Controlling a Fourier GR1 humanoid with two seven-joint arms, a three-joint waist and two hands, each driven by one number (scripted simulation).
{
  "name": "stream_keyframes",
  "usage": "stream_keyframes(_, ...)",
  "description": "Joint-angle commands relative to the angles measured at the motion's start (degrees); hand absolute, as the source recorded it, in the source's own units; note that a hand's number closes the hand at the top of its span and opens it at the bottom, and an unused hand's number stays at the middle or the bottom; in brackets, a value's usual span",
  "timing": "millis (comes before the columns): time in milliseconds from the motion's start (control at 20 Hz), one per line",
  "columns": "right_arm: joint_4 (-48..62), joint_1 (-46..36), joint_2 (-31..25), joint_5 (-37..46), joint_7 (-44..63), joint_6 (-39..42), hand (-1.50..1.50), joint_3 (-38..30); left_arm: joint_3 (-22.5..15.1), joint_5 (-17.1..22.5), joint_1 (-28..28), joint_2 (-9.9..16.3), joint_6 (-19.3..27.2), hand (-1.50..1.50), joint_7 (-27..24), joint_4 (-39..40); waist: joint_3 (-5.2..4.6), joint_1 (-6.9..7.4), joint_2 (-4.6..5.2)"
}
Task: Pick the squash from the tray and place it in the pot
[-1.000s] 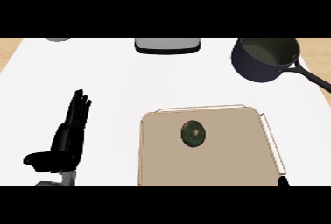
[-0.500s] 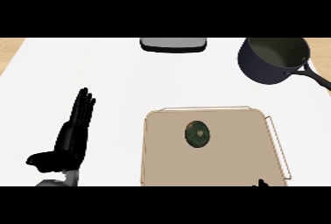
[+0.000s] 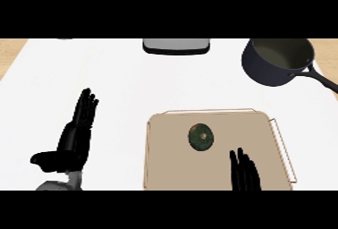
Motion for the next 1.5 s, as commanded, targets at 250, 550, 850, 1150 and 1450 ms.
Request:
stream_keyframes(250,15.9,-21.0,0.2,-4.1,17.5,1.3,-1.50,2.5,-0.8,-2.7,-0.9,-2.3,0.2,0.00,1.5,0.4,0.18,-0.41,-0.38)
stream_keyframes(550,20.8,-30.1,0.2,-7.4,21.0,0.2,-1.50,1.5,2.7,-1.9,2.2,-2.6,-3.5,0.00,-0.5,-0.7,0.16,-0.42,-0.43)
stream_keyframes(850,24.6,-30.1,0.1,-8.5,19.8,-1.3,-1.50,0.8,5.7,-1.6,-0.3,-2.2,-5.5,0.00,-0.1,1.6,0.16,-0.58,-0.42)
stream_keyframes(1150,23.9,-29.0,0.1,-9.4,15.5,-0.4,-1.50,-1.4,4.6,-4.7,2.0,-3.2,-4.0,0.00,3.6,-3.6,0.17,-0.56,-0.48)
stream_keyframes(1450,28.2,-33.5,0.1,-0.8,14.8,-5.8,1.50,-2.8,3.7,-6.0,0.7,-4.7,-3.8,0.00,2.3,-1.0,0.17,-0.60,-0.44)
